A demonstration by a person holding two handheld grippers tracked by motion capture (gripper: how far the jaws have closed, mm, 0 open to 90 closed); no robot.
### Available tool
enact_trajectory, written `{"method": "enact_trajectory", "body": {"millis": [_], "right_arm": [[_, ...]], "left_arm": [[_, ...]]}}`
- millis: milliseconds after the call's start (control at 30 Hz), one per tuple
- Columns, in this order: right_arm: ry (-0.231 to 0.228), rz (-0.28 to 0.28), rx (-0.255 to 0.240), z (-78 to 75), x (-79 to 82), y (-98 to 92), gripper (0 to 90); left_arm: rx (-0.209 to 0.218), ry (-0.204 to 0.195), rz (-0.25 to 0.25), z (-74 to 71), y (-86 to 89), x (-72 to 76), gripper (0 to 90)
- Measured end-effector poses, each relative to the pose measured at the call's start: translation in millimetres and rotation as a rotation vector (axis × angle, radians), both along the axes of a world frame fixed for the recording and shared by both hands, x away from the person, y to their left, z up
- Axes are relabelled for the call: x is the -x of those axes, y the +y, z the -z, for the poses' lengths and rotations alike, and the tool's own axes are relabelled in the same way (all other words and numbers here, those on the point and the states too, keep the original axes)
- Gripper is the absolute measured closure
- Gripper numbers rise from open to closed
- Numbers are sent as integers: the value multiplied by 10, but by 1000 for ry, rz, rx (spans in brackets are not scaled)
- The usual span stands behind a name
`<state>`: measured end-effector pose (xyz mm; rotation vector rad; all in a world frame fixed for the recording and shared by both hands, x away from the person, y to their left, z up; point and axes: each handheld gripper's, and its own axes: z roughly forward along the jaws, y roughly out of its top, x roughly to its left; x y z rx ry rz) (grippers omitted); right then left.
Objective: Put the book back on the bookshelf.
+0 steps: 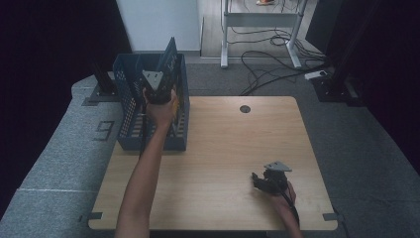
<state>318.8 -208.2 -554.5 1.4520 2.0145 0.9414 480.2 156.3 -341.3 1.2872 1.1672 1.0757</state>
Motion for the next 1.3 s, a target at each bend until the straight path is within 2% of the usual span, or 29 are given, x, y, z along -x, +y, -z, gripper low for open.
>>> {"method": "enact_trajectory", "body": {"millis": [267, 467, 500, 567, 633, 733, 933, 1033, 1200, 1300], "right_arm": [[1, 0, 0, 0, 4, 1, 307], [1, -1, 1, -1, 12, 1, 308], [1, 0, 1, 0, 12, 1, 309], [1, 0, 1, -1, 13, 2, 309], [0, 0, 2, -1, 12, 2, 308], [0, 1, 4, -1, 14, 3, 309], [-1, 3, 4, -1, 18, 4, 310], [-1, 4, 4, -1, 22, 5, 310], [0, 2, 1, -1, 22, 3, 310], [1, 2, 0, -1, 22, 3, 309]], "left_arm": [[-16, 24, 9, 180, -91, 10, 819], [-30, 81, 20, 366, -136, 8, 814], [-30, 71, 22, 395, -134, 22, 811], [-29, 82, 32, 422, -124, 42, 803], [-33, 73, 43, 420, -114, 66, 792], [-28, 69, 62, 386, -99, 96, 759], [-56, 102, 99, 358, -79, 144, 626], [-52, 132, 119, 376, -63, 146, 529], [-35, 150, 141, 391, -25, 139, 437], [-23, 155, 151, 395, 9, 123, 412]]}}
